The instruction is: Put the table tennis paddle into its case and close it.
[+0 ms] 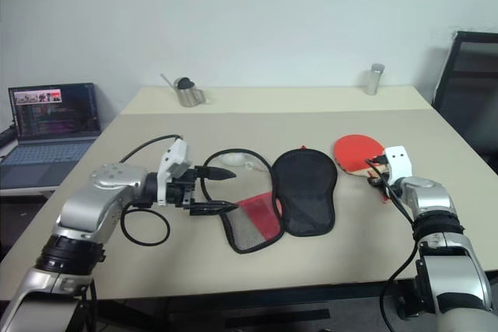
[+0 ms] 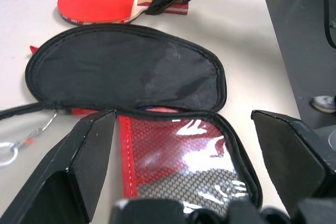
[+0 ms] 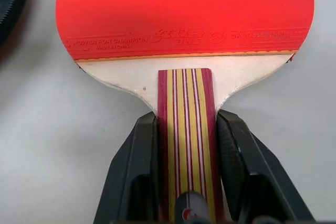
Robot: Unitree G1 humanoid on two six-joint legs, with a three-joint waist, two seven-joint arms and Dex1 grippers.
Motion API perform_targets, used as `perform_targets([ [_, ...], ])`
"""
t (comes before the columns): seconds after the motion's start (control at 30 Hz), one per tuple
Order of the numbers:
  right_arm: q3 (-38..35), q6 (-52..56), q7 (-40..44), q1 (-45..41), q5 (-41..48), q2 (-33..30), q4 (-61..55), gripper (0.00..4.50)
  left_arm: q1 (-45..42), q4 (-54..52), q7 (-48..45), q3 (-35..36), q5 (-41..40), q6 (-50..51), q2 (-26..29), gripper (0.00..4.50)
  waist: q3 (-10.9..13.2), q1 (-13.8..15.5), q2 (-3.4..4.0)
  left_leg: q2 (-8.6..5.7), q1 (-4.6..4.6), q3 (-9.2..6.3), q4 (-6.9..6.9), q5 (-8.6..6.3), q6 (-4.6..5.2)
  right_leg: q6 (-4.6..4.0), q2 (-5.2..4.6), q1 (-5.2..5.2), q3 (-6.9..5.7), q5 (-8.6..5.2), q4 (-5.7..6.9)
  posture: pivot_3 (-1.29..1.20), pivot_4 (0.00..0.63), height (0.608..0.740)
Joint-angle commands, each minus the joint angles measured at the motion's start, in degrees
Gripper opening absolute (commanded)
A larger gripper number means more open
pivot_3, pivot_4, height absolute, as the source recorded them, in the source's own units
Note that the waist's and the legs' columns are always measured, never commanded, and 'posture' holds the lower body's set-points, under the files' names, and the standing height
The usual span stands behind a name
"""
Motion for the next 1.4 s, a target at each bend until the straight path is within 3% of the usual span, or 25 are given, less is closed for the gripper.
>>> perform_targets([
  [0.03,-3.0,0.5,-1.9,-0.9,0.7,-1.8,-2.1,1.15,0.2,-1.7,-0.1,1.8,-0.2,-0.9,1.2,4.50,0.0,0.1,0.00,-0.01,0.00,0.01,0.00,0.00,0.00,0.00,0.00,0.00,0.02,0.00,0.00,0.00,0.150,0.740],
  [0.2,-5.1,5.4,-1.7,-1.7,2.4,-4.4,-9.7,1.14,0.9,-1.8,0.1,2.2,-0.3,-0.9,1.9,4.50,0.1,0.0,0.08,0.00,-0.12,0.06,-0.07,0.00,0.00,-0.01,-0.01,-0.17,0.13,0.01,-0.01,0.00,0.150,0.740],
  [0.33,-6.2,17.2,-1.5,1.0,6.0,-3.7,-27.7,1.14,1.2,-1.9,0.3,2.3,-0.5,-0.9,2.1,4.50,0.1,-0.3,0.08,0.04,-0.16,0.11,-0.12,0.00,0.01,-0.01,0.04,-0.29,0.12,0.01,-0.02,0.00,0.150,0.740],
  [0.47,-7.8,33.4,-5.4,5.1,12.6,3.0,-49.7,1.14,0.9,-1.4,0.4,2.1,-0.4,-1.1,1.8,4.50,0.1,-0.4,0.08,0.25,-0.14,0.10,-0.10,-0.01,0.01,-0.01,0.25,-0.28,0.13,0.00,0.01,0.00,0.150,0.740],
  [0.63,-9.7,45.3,-12.4,8.0,15.7,14.4,-64.2,1.13,0.4,-1.2,0.4,1.8,-0.5,-1.0,1.5,4.50,0.1,-0.1,0.08,0.57,-0.13,0.07,-0.06,-0.01,-0.01,-0.17,0.54,-0.29,0.13,0.08,0.01,0.00,0.150,0.740],
  [0.8,-8.1,45.9,-20.0,11.5,14.2,25.6,-68.4,1.13,0.1,-1.2,0.5,1.7,-0.5,-1.1,1.2,4.50,0.0,0.3,0.04,0.55,-0.16,0.11,-0.06,-0.01,-0.02,-0.19,0.54,-0.30,0.11,0.09,-0.06,0.00,0.150,0.740],
  [0.97,-7.3,43.7,-24.3,12.7,12.6,29.9,-66.9,1.13,0.5,-1.8,0.8,1.9,-0.6,-1.0,1.3,4.50,0.1,0.2,0.05,0.50,-0.18,0.11,-0.05,-0.02,-0.02,-0.19,0.53,-0.31,0.10,0.10,-0.07,0.00,0.150,0.740],
  [1.4,-1.3,38.7,-27.8,17.6,8.7,33.1,-63.4,1.13,1.4,-2.5,1.9,2.3,-0.7,-1.0,1.3,4.50,0.1,-0.1,0.05,0.62,-0.18,0.12,-0.10,-0.02,-0.03,-0.22,0.63,-0.37,0.15,0.09,-0.06,0.00,0.150,0.740],
])
